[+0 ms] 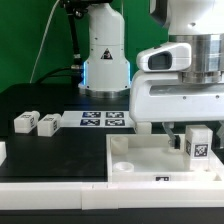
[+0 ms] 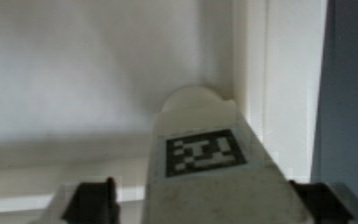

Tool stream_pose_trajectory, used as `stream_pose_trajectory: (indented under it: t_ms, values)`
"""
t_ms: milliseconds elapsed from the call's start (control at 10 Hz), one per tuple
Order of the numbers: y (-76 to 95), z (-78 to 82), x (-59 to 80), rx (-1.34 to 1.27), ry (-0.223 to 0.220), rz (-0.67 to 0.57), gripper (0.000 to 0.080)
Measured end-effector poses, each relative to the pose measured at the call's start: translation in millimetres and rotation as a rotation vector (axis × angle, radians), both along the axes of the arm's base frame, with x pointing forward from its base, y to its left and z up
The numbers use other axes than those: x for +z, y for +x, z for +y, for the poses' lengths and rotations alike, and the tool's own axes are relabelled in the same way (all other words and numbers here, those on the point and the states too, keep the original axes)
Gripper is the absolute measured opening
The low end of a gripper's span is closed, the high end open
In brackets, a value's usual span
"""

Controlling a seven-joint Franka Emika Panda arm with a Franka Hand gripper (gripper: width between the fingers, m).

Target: Assemble one leg

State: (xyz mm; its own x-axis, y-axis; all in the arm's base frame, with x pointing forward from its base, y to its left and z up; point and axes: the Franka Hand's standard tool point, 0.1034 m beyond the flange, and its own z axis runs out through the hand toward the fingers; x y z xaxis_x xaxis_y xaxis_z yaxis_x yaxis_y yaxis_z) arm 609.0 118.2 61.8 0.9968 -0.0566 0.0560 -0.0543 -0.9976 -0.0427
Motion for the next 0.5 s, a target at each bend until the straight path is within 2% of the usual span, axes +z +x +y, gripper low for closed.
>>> stream_pose_trajectory:
  t_ms: [100, 200, 500]
  values:
    - [0.0, 0.0, 0.0, 0.0, 0.0, 0.0, 0.0331]
    - [0.0, 0.1, 0.0, -0.008, 0.001, 0.0, 0.0289]
    - [0.5, -1.5, -0.2, -0.165, 0.011, 0.006, 0.0289]
